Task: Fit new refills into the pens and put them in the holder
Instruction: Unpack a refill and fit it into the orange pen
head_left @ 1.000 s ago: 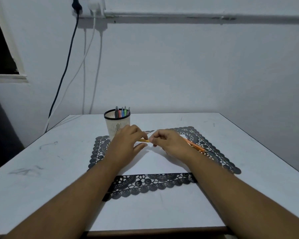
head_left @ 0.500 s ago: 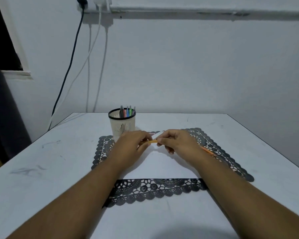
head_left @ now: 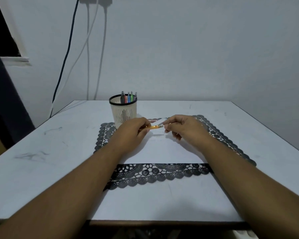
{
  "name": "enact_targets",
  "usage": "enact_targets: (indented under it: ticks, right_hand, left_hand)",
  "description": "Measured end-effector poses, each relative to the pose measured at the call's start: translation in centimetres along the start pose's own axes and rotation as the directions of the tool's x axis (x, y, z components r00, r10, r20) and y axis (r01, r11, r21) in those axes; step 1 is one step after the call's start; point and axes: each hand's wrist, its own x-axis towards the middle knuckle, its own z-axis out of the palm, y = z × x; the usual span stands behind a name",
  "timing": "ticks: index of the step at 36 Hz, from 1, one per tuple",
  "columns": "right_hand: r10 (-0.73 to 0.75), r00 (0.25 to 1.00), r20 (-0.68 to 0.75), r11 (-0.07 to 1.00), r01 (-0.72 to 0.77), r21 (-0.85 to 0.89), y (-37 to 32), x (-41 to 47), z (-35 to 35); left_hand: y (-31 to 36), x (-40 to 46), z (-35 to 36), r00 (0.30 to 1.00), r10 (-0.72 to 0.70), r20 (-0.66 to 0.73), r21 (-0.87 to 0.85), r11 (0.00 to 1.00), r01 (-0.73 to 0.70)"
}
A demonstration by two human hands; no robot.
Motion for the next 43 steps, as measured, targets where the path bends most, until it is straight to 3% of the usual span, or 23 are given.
enact_targets:
  ticks: [5,12,19,26,31,43]
  right_hand:
    - [0.041,0.999,0.022,0.994,-0.043,0.102,-0.8,-0.5,0.7]
    - [0.069,0.997,-0.022,0.995,-0.067,0.069,-0.5,-0.1,0.4]
    - [0.118,0.991,-0.064,0.978,-0.105,0.18,0.1,0.0,-0.5]
    - [0.089,0.994,-0.056,0.995,-0.086,0.057,-0.6,-0.4,0.2]
    - [0.159,0.987,-0.017,0.98,-0.155,0.12,0.2,0.1,0.7]
    - [0.144,0.989,0.01,0.986,-0.145,0.085,-0.1,-0.4,1.0]
  left_hand:
    - [0.6,0.1,0.0,1.0,0.019,0.006,-0.033,0.999,-0.019]
    - [0.2,0.3,0.8,0.999,-0.002,0.047,-0.049,0.999,0.004]
    - [-0.3,0.1,0.4,0.998,-0.044,0.048,-0.063,0.997,0.047]
    - [0.2,-0.1,0.6,0.997,-0.058,0.05,-0.081,0.995,0.062]
    - [0.3,-0.1,0.2,0.997,-0.06,0.042,-0.073,0.995,0.062]
    - [0.8,-0.4,0.1,0.996,-0.071,0.063,-0.064,0.995,0.075]
